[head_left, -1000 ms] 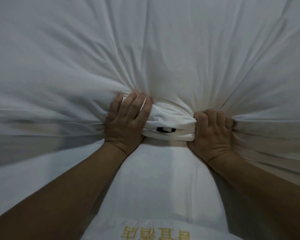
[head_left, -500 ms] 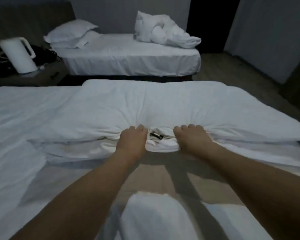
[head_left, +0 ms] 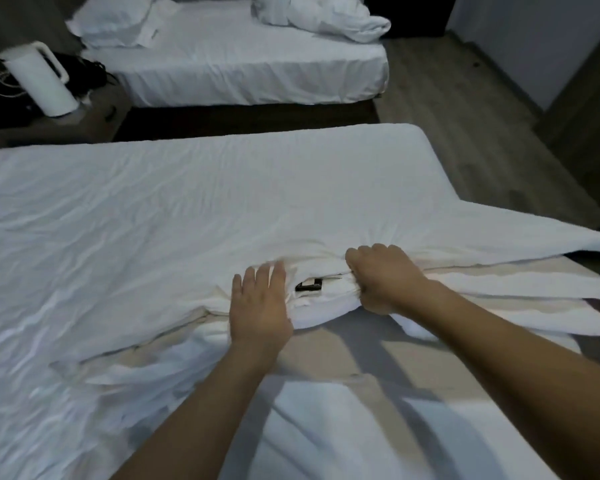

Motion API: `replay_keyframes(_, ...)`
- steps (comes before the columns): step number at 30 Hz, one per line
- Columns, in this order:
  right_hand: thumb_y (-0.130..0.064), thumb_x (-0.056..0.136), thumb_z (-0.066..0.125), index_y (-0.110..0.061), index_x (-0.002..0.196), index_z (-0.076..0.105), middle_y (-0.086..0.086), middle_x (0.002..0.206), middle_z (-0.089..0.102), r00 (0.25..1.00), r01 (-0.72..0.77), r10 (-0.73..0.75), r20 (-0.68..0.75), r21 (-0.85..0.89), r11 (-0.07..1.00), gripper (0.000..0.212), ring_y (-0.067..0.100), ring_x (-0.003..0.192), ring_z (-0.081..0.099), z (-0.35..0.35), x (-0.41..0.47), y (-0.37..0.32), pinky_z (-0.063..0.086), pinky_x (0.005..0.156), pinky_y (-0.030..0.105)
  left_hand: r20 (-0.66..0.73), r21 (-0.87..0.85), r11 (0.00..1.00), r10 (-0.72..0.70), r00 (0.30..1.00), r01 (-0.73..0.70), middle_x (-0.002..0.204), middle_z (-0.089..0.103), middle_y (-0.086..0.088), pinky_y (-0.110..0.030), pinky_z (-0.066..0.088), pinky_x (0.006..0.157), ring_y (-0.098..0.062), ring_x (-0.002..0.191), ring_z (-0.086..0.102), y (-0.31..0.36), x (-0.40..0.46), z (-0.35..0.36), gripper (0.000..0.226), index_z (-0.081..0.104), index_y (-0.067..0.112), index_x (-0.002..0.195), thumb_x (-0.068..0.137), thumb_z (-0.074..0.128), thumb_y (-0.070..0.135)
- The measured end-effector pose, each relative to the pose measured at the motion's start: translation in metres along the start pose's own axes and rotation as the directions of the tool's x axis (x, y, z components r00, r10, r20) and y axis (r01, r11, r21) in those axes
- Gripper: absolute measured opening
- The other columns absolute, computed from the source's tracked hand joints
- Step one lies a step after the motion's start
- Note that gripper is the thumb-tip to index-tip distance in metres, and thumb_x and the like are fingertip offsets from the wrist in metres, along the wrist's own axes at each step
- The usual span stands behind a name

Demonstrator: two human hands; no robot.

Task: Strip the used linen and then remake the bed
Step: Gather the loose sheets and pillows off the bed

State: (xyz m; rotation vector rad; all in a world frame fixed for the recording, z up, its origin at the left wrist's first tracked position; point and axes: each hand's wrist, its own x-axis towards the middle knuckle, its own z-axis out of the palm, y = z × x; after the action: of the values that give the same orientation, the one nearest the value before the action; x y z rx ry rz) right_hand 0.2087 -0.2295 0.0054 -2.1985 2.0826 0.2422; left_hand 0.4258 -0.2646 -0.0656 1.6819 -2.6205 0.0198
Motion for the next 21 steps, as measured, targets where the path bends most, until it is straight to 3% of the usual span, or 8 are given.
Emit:
replay_keyframes(3,-0.004,0.049,0.058,-0.010,0.089,0.053,0.009,0.082,0.049,0.949,-0.044,0.052,-0.310,0.032,0.998,0.041,0.032,0.071,0.050,0.045,-0.005,-0.020,0.031,0.062,0.035,0.050,-0.089,0.996,-0.011,0.999,0.015,0.094,0.063,-0.003,-0.033,0.044,0.078,-0.027,0.087,0.062,-0.008,0.013,0.014,0.045,0.060,0.017,0.099,0.059,0.077,0.024)
replay_keyframes(5,-0.003,0.061,0.053,-0.001,0.115,0.058,0.016,0.101,0.053,0.902,-0.117,0.131,-0.412,0.058,0.991,0.055,0.039,0.091,0.054,0.080,-0.012,-0.040,0.040,0.088,0.047,0.160,-0.111,0.993,-0.024,0.987,0.042,0.098,0.059,-0.002,-0.030,0.039,0.073,-0.026,0.089,0.059,-0.010,0.020,0.016,0.034,0.055,0.017,0.102,0.071,0.068,0.020)
replay_keyframes(6,-0.002,0.069,0.050,0.001,0.129,0.052,0.020,0.114,0.052,0.890,-0.164,0.163,-0.425,0.034,0.986,0.060,0.043,0.106,0.051,0.095,-0.016,-0.049,0.033,0.103,0.053,0.182,-0.098,0.994,-0.021,0.983,0.040,0.101,0.057,-0.002,-0.030,0.037,0.073,-0.026,0.091,0.058,-0.010,0.023,0.018,0.033,0.053,0.017,0.105,0.074,0.063,0.016)
replay_keyframes(9,-0.001,0.079,0.043,0.001,0.142,0.041,0.025,0.131,0.046,0.875,-0.246,0.196,-0.443,-0.058,0.968,0.063,0.046,0.123,0.043,0.124,-0.014,-0.057,0.016,0.115,0.060,0.065,-0.043,0.997,0.062,0.996,-0.059,0.093,0.053,-0.006,-0.033,0.039,0.070,-0.028,0.077,0.053,-0.012,0.029,0.034,0.043,0.053,0.013,0.100,0.059,0.065,0.010)
replay_keyframes(11,-0.003,0.072,0.052,0.001,0.132,0.050,0.021,0.114,0.051,0.901,-0.266,0.203,-0.382,-0.120,0.956,0.060,0.041,0.108,0.049,0.133,-0.002,-0.052,0.027,0.110,0.057,-0.012,-0.003,0.994,0.107,0.994,-0.107,0.084,0.051,-0.007,-0.036,0.043,0.070,-0.027,0.069,0.049,-0.012,0.028,0.051,0.045,0.056,0.010,0.093,0.049,0.064,0.005)
replay_keyframes(14,-0.003,0.051,0.068,-0.007,0.089,0.059,0.010,0.079,0.052,0.926,-0.286,0.260,-0.273,-0.059,0.956,0.039,0.031,0.073,0.051,0.114,0.021,-0.043,0.040,0.075,0.041,0.036,-0.050,0.997,0.053,0.998,-0.052,0.096,0.052,-0.004,-0.032,0.039,0.077,-0.025,0.085,0.052,-0.003,0.029,0.052,0.039,0.052,0.015,0.104,0.066,0.060,0.005)
replay_keyframes(17,-0.012,0.072,0.056,-0.016,0.101,0.052,0.004,0.094,0.058,0.957,-0.262,0.257,-0.132,-0.017,0.965,0.029,0.028,0.090,0.055,0.062,0.043,-0.029,0.033,0.077,0.036,0.099,-0.125,0.990,-0.054,0.994,0.066,0.106,0.056,-0.002,-0.029,0.040,0.078,-0.024,0.098,0.054,0.000,0.047,0.014,0.032,0.051,0.017,0.107,0.077,0.055,0.010)
replay_keyframes(21,-0.015,0.079,0.050,-0.018,0.104,0.049,0.004,0.099,0.061,0.946,-0.218,0.203,-0.253,-0.031,0.976,0.026,0.027,0.090,0.055,-0.054,0.051,-0.017,0.034,0.074,0.035,0.009,-0.199,0.979,-0.049,0.999,0.050,0.101,0.062,-0.005,-0.030,0.044,0.072,-0.026,0.093,0.058,-0.018,0.082,-0.090,0.025,0.054,0.017,0.099,0.075,0.059,0.014)
